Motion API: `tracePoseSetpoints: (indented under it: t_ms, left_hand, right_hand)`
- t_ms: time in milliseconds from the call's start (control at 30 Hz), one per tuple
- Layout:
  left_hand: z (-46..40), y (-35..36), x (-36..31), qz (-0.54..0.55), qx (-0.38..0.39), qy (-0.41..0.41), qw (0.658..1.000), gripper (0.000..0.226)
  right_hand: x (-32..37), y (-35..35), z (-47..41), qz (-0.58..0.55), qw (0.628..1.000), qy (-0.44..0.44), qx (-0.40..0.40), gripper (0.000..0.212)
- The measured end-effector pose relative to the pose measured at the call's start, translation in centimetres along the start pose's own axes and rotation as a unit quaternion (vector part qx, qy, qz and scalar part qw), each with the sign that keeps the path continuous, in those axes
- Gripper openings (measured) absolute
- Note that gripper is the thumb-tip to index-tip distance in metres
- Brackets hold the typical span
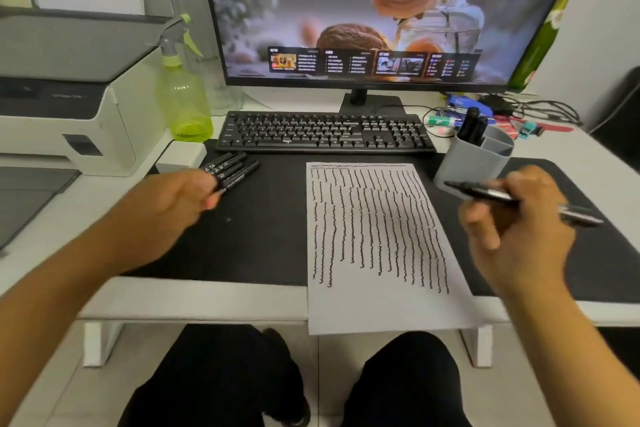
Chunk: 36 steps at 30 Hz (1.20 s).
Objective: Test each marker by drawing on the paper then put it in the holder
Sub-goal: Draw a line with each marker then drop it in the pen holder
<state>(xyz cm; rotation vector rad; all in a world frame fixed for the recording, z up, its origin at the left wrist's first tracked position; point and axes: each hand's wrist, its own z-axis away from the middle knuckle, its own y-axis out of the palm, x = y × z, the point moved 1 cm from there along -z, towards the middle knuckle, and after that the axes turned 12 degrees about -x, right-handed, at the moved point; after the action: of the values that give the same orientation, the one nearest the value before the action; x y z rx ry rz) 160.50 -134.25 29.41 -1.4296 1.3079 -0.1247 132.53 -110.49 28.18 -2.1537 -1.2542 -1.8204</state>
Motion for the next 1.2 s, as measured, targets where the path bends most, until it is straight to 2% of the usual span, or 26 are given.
tracePoseSetpoints:
  t_ms: [33,133,167,200,267,367,567,1200]
  left_hand:
    - [-0.2,-0.6,1.3,-0.019,0.006,-0.034,0.999,0.040]
    - [-0.7,2.0,1.0,-0.108,0.090,-0.001,0.990,0.027]
    - [-1.0,3.3,0.2,-0.102,0.089,0.008,0.991,0.018]
    - [-1.3,4.5,-0.5,-0.101,0.083,0.016,0.991,0.019]
    - [-1.7,6.4,-1.2,-0.120,0.064,0.045,0.990,0.039]
    - [-1.9,8.7,-1.1,-0.109,0.040,0.103,0.988,0.044]
    - [-1.7,11.5,-0.3,-0.074,0.035,0.126,0.989,0.045]
    - [-1.6,11.8,-0.1,-0.068,0.028,0.111,0.991,0.050]
  right_hand:
    - [0.6,-1.0,-0.5,0.051,0.999,-0.010,-0.004,0.023]
    - [-1.1,-0.6,0.7,0.243,0.968,-0.003,0.060,0.016]
    - [-1.9,0.2,1.2,0.263,0.962,0.007,0.071,0.015]
    - [-2.6,0.8,1.7,0.276,0.958,0.017,0.078,0.014]
    - [-3.7,1.8,2.4,0.301,0.949,0.037,0.087,0.012]
    - [-5.2,2.9,3.2,0.336,0.938,0.046,0.075,0.016]
    - [-6.8,3.8,4.5,0.369,0.923,0.066,0.081,0.018]
    - [-7.5,3.6,5.2,0.372,0.922,0.075,0.081,0.021]
